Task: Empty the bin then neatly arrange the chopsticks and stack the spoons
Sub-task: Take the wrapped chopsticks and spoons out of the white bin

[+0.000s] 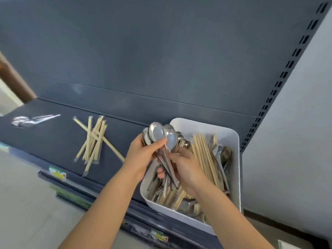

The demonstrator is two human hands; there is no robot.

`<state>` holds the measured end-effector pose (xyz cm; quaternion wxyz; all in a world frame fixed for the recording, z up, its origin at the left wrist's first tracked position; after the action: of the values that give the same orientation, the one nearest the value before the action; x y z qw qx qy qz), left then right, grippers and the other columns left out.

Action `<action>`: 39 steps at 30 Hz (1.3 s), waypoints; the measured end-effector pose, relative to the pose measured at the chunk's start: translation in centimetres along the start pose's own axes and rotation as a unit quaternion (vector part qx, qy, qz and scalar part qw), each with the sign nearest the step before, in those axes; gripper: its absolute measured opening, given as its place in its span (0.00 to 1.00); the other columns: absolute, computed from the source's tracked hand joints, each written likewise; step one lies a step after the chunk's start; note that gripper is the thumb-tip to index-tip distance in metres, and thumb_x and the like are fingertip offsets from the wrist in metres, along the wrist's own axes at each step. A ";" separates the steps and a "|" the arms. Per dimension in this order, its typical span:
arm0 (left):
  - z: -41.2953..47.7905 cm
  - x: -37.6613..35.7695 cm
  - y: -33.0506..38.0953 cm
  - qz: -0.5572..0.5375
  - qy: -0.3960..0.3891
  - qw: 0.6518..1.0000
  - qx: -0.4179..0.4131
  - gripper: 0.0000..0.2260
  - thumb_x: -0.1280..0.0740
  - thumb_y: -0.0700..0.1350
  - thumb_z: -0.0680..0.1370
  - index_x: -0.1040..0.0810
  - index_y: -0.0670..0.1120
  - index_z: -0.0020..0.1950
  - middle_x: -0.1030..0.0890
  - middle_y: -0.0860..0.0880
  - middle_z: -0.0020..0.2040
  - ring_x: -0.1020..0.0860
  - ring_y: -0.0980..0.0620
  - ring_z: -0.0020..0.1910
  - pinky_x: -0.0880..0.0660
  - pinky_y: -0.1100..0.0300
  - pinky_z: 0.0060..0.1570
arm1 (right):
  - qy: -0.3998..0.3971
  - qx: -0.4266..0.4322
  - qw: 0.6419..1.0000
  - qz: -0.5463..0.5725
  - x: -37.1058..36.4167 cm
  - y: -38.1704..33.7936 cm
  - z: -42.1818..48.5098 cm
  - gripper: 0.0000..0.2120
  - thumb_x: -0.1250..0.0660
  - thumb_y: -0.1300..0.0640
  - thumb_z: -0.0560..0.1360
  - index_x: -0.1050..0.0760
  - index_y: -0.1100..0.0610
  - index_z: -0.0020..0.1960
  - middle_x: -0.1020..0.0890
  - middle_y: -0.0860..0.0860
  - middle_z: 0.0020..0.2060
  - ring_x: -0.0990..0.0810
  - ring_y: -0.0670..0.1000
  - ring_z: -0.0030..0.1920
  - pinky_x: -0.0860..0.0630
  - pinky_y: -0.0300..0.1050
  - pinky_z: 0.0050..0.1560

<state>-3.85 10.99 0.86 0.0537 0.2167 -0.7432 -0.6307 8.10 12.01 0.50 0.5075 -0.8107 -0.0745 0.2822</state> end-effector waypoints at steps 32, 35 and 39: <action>3.7 54.6 7.1 0.147 0.161 0.975 0.031 0.04 0.29 0.32 0.72 0.22 0.36 0.42 0.22 0.46 0.26 0.26 0.52 0.25 0.30 0.64 0.25 | -0.112 -0.086 0.978 -0.155 -45.6 18.9 18.6 0.08 0.38 0.56 0.80 0.25 0.60 0.47 0.20 0.54 0.35 0.23 0.51 0.27 0.21 0.45 0.28; 8.5 57.1 7.5 0.151 0.169 0.973 0.035 0.07 0.27 0.34 0.72 0.22 0.33 0.47 0.21 0.44 0.30 0.26 0.53 0.25 0.29 0.63 0.25 | -0.098 -0.078 0.978 -0.167 -46.9 18.6 23.8 0.10 0.36 0.56 0.79 0.25 0.60 0.42 0.22 0.48 0.24 0.23 0.49 0.23 0.22 0.43 0.26; 15.8 59.8 8.9 0.180 0.157 0.969 0.056 0.05 0.29 0.37 0.74 0.22 0.37 0.48 0.20 0.43 0.35 0.24 0.52 0.28 0.28 0.63 0.26 | -0.047 -0.084 0.982 -0.162 -47.9 17.9 31.9 0.06 0.33 0.59 0.77 0.24 0.62 0.44 0.24 0.55 0.32 0.23 0.54 0.28 0.20 0.47 0.30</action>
<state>-65.50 3.12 -5.34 0.2701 0.1779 -0.7863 -0.5265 -51.61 8.90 -7.06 0.4721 -0.8137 -0.2519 0.2270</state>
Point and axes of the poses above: each hand's wrist, its own z-axis towards the middle knuckle, its own x-axis out of the back of the hand, y = z × x, the point moved 6 cm from there along z, towards the middle knuckle
